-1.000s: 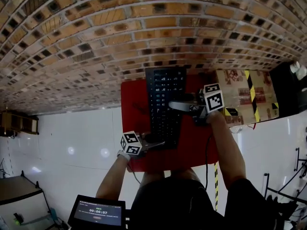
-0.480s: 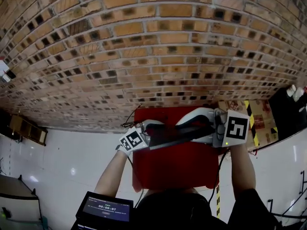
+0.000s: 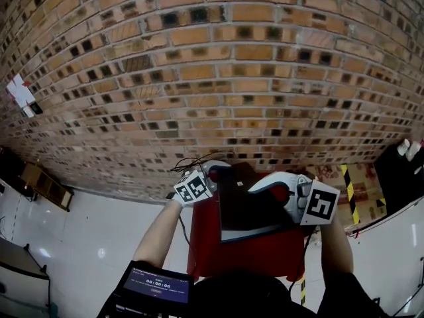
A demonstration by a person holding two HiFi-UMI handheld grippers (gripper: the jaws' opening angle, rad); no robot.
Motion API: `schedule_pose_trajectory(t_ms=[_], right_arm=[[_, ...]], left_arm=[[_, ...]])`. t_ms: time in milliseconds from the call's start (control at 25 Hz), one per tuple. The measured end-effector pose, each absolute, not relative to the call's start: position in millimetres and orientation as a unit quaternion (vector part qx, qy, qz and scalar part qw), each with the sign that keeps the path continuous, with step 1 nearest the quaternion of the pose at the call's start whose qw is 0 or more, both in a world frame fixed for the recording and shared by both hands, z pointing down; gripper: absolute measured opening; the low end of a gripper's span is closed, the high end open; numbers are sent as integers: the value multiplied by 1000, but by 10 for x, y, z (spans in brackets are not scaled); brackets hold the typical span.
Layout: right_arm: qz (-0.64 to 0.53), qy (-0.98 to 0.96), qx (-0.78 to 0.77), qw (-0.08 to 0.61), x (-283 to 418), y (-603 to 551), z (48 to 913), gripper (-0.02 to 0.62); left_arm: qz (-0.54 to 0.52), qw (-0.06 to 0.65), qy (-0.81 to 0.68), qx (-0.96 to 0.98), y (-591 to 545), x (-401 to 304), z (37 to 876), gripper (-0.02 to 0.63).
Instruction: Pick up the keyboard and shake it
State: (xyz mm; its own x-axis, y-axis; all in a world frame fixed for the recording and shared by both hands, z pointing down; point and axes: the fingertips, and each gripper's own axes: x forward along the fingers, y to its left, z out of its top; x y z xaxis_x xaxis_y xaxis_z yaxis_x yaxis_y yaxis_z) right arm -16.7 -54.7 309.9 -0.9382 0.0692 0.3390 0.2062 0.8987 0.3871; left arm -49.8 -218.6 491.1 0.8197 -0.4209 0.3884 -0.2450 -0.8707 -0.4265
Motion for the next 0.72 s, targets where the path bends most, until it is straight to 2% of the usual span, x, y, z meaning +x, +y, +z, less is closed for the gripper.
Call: schedule_pose_trajectory(t_ms=[440,720], right_arm=[[-241,-952,-59,177,-180,-631,3161,89],[-234,-958,-61,155,-153,-475,3151,94]], left_arm=[[-263,200,179,-927,-2418,-527,4865,130],[-257,217,202,-920,-2270,-541,4795,130]])
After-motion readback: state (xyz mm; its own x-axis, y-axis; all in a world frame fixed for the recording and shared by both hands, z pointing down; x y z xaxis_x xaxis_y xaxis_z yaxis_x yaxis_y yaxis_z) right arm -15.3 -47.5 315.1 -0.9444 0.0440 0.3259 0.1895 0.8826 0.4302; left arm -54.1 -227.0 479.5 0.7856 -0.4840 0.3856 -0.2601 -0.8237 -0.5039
